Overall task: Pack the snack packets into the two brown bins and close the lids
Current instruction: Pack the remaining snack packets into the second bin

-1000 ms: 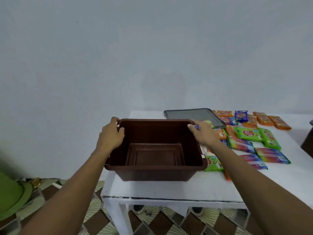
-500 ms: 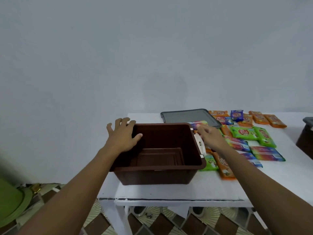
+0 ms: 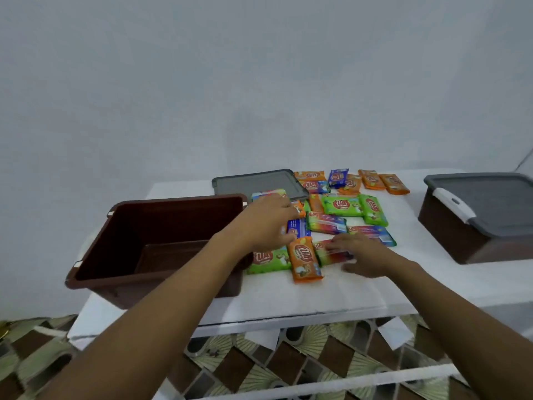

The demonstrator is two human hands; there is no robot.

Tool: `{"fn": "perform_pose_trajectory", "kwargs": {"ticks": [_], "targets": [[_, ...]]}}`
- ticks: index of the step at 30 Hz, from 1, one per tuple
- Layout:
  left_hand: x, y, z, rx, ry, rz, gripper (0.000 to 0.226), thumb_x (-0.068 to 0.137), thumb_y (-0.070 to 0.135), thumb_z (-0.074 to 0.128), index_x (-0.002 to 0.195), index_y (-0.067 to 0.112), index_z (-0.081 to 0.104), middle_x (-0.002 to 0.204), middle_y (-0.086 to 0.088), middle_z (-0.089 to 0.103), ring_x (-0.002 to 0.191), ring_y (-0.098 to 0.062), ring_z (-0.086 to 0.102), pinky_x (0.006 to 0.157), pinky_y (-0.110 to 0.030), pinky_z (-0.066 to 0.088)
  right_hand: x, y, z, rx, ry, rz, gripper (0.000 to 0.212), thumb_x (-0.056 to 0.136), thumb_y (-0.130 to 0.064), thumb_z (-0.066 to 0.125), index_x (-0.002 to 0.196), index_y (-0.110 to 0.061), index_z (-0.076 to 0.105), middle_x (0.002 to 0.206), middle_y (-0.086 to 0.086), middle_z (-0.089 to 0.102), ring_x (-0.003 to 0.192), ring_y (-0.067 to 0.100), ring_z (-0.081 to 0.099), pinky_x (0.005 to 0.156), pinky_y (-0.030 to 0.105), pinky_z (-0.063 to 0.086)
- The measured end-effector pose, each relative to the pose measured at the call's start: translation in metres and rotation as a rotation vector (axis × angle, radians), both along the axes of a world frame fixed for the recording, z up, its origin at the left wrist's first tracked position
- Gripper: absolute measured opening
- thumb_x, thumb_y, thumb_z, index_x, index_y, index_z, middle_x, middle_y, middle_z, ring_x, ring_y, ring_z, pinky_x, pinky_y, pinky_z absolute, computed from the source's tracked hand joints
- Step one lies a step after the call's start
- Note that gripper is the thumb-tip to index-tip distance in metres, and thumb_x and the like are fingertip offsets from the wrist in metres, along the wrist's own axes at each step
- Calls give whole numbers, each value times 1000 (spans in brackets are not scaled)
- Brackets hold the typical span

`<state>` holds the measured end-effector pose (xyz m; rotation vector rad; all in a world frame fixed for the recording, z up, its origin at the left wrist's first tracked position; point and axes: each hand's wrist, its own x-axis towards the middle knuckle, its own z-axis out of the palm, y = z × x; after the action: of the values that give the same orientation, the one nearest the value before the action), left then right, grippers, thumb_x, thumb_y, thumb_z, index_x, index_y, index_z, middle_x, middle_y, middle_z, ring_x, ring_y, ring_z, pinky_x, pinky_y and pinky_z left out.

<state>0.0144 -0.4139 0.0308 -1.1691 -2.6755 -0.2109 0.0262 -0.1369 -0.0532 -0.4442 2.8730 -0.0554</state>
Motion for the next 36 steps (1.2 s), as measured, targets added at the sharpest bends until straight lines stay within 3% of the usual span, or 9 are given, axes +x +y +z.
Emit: {"fn": "perform_pose_trajectory", "kwargs": {"ticks": [7,10,13,16,20,24,27,31,36], "targets": [[7,72,-54,-194,-458,456,55,86,16,66,135,7,43,141,-16,38,125,-30,43,102,-38,42,3,17,-15,-88,134,41,49,85,-44,67,130,-31,52,144,-8,45,132,16,38,106,43,37],[8,68,-70,-404,-494,618,57,87,15,62,138,6,38,144,-24,34,130,-41,35,110,-49,32,1,18,-10,-75,177,102,36,89,-38,64,120,-26,51,128,-2,56,112,16,50,92,31,45],[9,57,-78,-462,-486,694,55,89,4,53,140,6,34,146,-21,30,133,-40,31,110,-52,26,0,19,-1,-92,149,109,35,98,-36,49,131,-25,44,125,3,56,110,19,52,90,33,47],[10,54,-78,-430,-456,689,59,86,1,56,140,8,33,148,-18,21,132,-39,30,109,-53,27,-5,20,2,-257,85,-64,38,103,-33,35,140,-24,36,118,7,61,103,22,60,82,38,55],[10,53,-63,-340,-488,644,60,82,15,69,135,13,39,141,-13,29,119,-35,48,98,-43,45,-9,23,0,-613,-30,-332,48,98,-14,47,143,-20,34,80,9,62,78,21,63,66,41,56],[8,59,-50,-243,-564,608,70,73,29,81,130,16,44,132,-7,48,112,-24,54,89,-35,51,-3,29,2,-844,-197,-460,59,94,-13,58,144,-31,30,110,9,64,91,19,67,67,35,59],[4,71,-38,-146,-618,557,71,72,32,83,130,17,45,129,-3,54,112,-22,54,92,-36,50,-4,32,10,-979,-230,-543,52,94,-11,59,142,-21,40,126,9,56,99,20,63,72,29,57],[1,72,-6,-66,-636,456,78,75,29,81,140,17,39,135,-4,52,118,-23,52,99,-37,46,-8,28,35,-1077,-217,-682,28,96,-15,55,124,-16,56,117,9,62,88,19,67,77,34,56],[4,20,42,-15,-619,392,62,77,31,79,129,17,48,115,0,62,102,-20,59,91,-33,49,-16,-5,76,-986,-144,-542,26,97,-14,51,121,-22,59,111,2,61,87,12,66,67,27,55]]}}
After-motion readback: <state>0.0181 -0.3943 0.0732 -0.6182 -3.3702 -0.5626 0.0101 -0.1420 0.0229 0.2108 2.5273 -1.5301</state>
